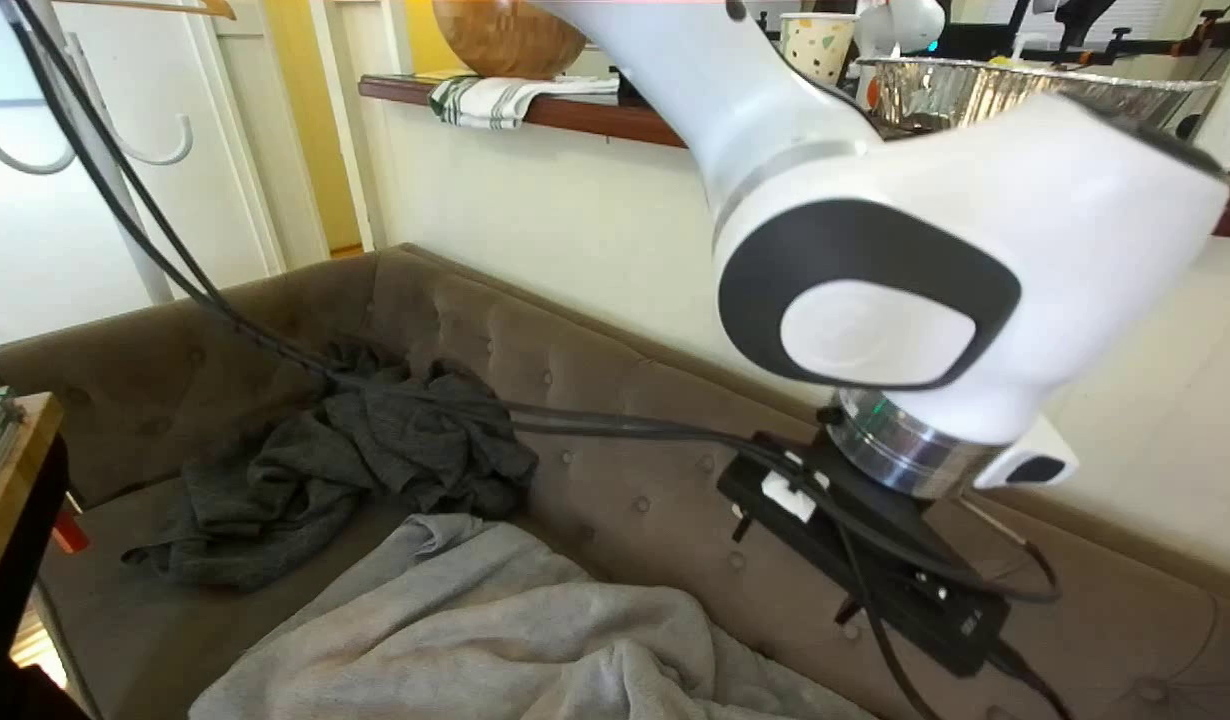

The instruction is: Fold the blanket in half

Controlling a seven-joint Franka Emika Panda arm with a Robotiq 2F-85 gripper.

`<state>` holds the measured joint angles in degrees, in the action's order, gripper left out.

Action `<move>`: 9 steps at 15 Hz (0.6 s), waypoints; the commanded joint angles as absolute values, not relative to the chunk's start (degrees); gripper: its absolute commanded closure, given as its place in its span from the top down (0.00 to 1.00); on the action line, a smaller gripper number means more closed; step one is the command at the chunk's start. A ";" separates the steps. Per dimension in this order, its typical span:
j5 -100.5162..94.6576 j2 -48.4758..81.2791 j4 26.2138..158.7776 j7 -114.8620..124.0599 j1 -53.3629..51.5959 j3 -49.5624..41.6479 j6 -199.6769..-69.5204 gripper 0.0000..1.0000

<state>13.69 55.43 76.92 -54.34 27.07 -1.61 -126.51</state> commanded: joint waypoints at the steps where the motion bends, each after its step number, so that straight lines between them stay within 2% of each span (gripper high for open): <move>1: 11.29 65.73 63.67 -53.97 29.09 -1.49 -122.04 1.00; 5: 12.27 74.11 53.48 -50.45 29.33 -2.90 -116.11 1.00; 6: 11.66 75.58 51.04 -47.37 28.86 -3.86 -109.85 1.00; 7: 12.95 70.00 60.07 -51.62 29.15 -2.83 -117.25 1.00; 9: 12.95 72.76 56.42 -49.54 29.05 -3.44 -113.05 1.00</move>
